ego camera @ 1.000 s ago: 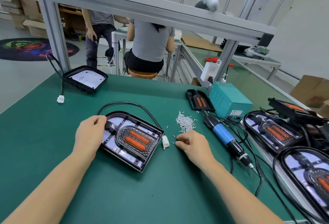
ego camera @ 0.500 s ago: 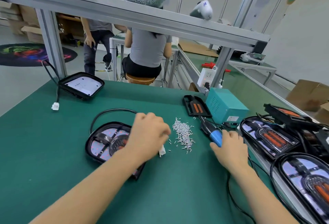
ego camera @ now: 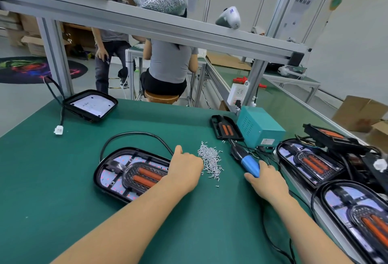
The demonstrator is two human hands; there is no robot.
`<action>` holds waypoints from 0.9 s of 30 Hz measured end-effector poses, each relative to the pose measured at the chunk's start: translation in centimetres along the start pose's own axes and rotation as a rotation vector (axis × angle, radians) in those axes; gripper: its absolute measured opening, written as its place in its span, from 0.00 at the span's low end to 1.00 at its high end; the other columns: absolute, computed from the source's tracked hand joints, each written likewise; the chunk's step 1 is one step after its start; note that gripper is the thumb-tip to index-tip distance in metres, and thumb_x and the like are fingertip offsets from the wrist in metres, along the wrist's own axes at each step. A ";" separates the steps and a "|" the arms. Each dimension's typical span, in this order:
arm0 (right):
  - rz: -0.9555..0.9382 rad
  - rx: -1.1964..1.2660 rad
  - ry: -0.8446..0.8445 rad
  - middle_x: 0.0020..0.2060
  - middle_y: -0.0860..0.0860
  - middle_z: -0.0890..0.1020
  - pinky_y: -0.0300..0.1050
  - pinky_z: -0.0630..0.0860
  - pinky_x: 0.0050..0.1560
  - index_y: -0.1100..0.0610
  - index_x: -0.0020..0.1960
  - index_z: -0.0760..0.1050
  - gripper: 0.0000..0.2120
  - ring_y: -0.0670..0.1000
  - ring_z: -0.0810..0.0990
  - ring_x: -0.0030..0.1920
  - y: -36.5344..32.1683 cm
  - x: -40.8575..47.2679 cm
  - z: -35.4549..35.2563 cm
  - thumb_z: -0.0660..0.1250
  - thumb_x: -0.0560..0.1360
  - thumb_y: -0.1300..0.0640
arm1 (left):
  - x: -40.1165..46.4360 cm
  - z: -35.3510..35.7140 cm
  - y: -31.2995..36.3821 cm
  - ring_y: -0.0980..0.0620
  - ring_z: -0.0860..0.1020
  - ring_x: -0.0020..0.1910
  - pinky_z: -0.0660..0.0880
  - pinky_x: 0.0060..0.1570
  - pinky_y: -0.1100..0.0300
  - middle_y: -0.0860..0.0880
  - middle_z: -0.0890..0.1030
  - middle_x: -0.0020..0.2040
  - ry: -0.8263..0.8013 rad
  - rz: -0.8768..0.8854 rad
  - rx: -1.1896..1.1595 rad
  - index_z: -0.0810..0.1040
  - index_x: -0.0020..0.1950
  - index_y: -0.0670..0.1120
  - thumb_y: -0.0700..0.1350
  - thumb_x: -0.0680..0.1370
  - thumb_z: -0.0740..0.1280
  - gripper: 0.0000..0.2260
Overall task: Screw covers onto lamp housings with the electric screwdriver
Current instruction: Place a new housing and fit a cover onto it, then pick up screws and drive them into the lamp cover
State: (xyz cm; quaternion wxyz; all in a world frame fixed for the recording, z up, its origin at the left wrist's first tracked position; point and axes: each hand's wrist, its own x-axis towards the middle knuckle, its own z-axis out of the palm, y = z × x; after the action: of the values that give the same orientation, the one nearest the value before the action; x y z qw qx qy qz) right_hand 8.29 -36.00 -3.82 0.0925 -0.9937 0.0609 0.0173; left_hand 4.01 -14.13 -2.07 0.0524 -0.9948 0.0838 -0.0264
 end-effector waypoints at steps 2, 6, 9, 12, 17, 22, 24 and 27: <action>0.004 -0.002 0.006 0.62 0.56 0.74 0.48 0.71 0.52 0.58 0.71 0.63 0.28 0.58 0.74 0.60 0.0 0.4 -0.2 0.61 0.79 0.42 | -0.1 -0.1 0.1 0.49 0.65 0.32 0.58 0.51 0.53 0.51 0.66 0.27 0.017 0.028 0.013 0.63 0.30 0.48 0.32 0.68 0.63 0.15; 0.014 -0.002 -0.025 0.56 0.56 0.77 0.47 0.72 0.48 0.59 0.63 0.66 0.22 0.58 0.76 0.55 -0.2 1.2 -0.1 0.65 0.77 0.46 | -0.5 0.3 0.2 0.47 0.66 0.36 0.58 0.52 0.53 0.50 0.66 0.28 0.014 0.079 0.062 0.62 0.31 0.47 0.31 0.69 0.61 0.15; 0.074 0.067 -0.074 0.48 0.53 0.76 0.44 0.68 0.40 0.59 0.59 0.63 0.22 0.56 0.75 0.46 -0.3 1.9 -0.3 0.70 0.74 0.51 | -0.6 0.3 0.2 0.46 0.71 0.39 0.60 0.49 0.55 0.49 0.78 0.36 0.088 0.030 -0.098 0.71 0.37 0.48 0.36 0.75 0.60 0.10; 0.112 0.078 -0.129 0.40 0.49 0.72 0.44 0.68 0.38 0.58 0.56 0.59 0.25 0.55 0.75 0.45 -0.1 2.4 -0.9 0.72 0.71 0.52 | -1.2 -0.8 -0.2 0.50 0.77 0.41 0.70 0.47 0.59 0.52 0.83 0.42 0.176 -0.040 -0.564 0.80 0.43 0.49 0.41 0.75 0.62 0.08; 0.137 0.208 -0.135 0.41 0.53 0.77 0.43 0.69 0.35 0.58 0.51 0.65 0.21 0.55 0.76 0.40 0.8 2.5 -1.5 0.70 0.62 0.59 | -3.4 -1.8 -3.2 0.60 0.77 0.33 0.73 0.39 0.68 0.53 0.83 0.34 0.237 -0.132 -1.258 0.82 0.35 0.50 0.38 0.71 0.71 0.08; 0.166 1.040 -0.242 0.26 0.57 0.75 0.40 0.71 0.27 0.63 0.44 0.69 0.10 0.54 0.71 0.24 -0.1 1.8 -4.6 0.65 0.65 0.72 | -5.0 -1.8 -6.8 0.54 0.79 0.38 0.76 0.41 0.66 0.47 0.84 0.37 0.301 -0.298 -1.751 0.84 0.40 0.44 0.32 0.69 0.73 0.07; 0.148 1.272 -0.346 0.25 0.56 0.75 0.40 0.74 0.25 0.62 0.41 0.69 0.09 0.52 0.72 0.23 -1.5 0.7 -6.2 0.64 0.67 0.73 | -5.7 -1.7 -7.9 0.51 0.80 0.40 0.77 0.45 0.62 0.43 0.84 0.40 0.305 -0.351 -1.806 0.84 0.40 0.44 0.32 0.69 0.73 0.07; 0.059 1.620 -0.423 0.30 0.54 0.75 0.38 0.75 0.24 0.61 0.42 0.69 0.10 0.48 0.73 0.24 -3.8 -1.0 -8.0 0.66 0.62 0.69 | -6.6 -1.7 -8.6 0.51 0.81 0.41 0.77 0.46 0.62 0.43 0.85 0.41 0.310 -0.361 -1.835 0.84 0.42 0.45 0.34 0.68 0.73 0.07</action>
State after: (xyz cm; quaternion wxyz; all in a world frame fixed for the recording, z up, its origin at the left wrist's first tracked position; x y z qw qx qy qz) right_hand 7.97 -33.63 4.82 0.7868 -0.5939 0.0620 0.1565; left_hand -1.15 -4.74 0.27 -0.7668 -0.6308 -0.0774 -0.0898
